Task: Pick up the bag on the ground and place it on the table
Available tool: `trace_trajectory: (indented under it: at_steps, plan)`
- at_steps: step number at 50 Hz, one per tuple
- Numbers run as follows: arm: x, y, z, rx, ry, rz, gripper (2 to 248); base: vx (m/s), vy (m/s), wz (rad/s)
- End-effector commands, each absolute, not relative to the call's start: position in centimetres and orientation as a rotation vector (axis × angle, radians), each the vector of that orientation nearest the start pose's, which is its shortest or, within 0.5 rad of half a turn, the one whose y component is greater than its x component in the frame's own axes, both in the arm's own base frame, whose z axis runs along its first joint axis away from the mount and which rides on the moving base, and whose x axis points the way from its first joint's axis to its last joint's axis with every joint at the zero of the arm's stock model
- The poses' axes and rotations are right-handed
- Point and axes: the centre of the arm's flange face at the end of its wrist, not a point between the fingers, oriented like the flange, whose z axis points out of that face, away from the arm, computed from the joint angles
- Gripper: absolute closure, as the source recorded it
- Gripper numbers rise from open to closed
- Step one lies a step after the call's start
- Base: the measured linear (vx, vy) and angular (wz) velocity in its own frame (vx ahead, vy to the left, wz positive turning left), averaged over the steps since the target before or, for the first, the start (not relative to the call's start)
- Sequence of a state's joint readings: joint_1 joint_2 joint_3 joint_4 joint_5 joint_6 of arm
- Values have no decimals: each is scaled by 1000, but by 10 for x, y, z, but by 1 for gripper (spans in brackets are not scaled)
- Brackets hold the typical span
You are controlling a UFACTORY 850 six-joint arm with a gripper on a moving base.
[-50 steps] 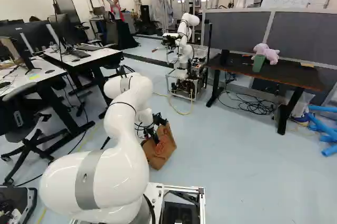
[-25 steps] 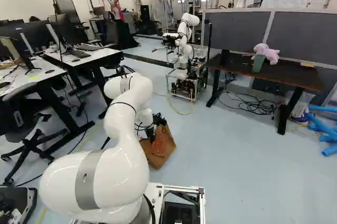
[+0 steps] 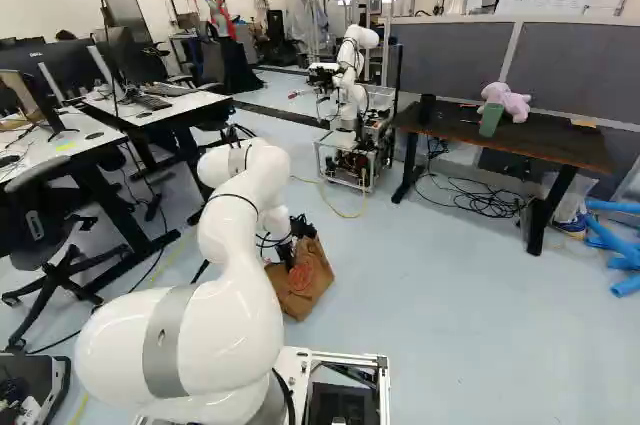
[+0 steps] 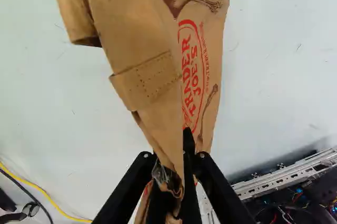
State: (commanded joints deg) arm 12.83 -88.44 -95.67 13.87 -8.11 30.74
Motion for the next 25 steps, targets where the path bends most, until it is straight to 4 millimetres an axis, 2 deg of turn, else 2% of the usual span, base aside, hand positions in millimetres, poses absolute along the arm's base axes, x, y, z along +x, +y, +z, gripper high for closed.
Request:
trace_trajectory:
  at_steps: [25]
  plan:
    - [550, 143, -85, -3027, 818, 96, 227, 0, 0, 0]
